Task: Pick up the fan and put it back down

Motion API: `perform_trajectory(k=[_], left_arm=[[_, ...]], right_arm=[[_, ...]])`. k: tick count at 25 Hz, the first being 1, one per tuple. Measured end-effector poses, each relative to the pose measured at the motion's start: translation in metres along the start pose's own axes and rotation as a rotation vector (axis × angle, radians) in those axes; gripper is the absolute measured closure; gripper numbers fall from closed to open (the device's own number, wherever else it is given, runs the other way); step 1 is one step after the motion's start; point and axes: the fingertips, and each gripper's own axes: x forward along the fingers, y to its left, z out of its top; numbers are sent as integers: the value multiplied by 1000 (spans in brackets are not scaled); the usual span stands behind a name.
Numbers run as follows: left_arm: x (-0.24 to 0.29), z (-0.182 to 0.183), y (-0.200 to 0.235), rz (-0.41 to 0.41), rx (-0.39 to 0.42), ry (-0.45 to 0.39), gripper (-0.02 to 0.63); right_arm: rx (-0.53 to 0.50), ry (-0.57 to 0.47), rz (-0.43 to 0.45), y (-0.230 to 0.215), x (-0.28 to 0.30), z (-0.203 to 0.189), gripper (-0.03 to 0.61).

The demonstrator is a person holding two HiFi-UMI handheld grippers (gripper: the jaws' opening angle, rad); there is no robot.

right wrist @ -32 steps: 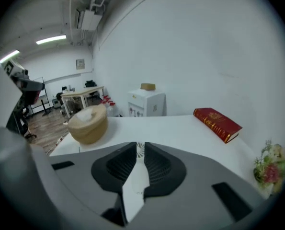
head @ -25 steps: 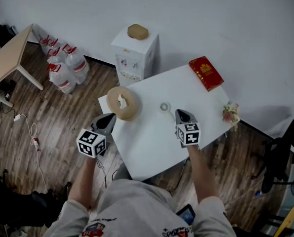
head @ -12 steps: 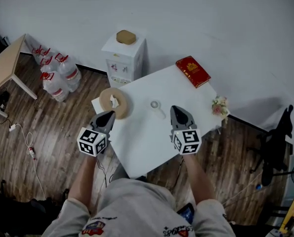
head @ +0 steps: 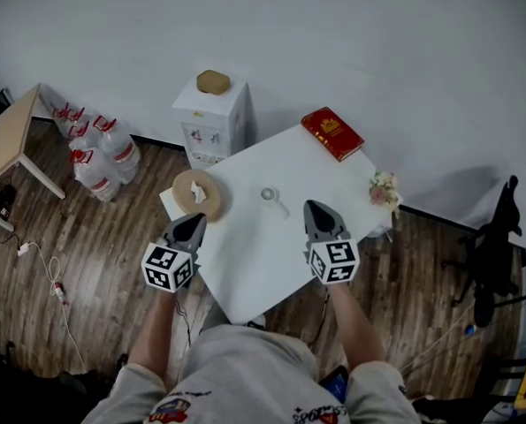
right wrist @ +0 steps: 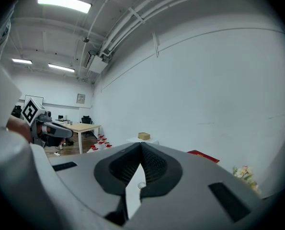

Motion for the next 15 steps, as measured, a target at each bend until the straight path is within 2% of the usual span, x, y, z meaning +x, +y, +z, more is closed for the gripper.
perform_trajectory(k=[15], left_arm=[[7, -2, -15, -3, 4, 11, 609]], right_arm=[[30, -4, 7, -10, -6, -7, 575]])
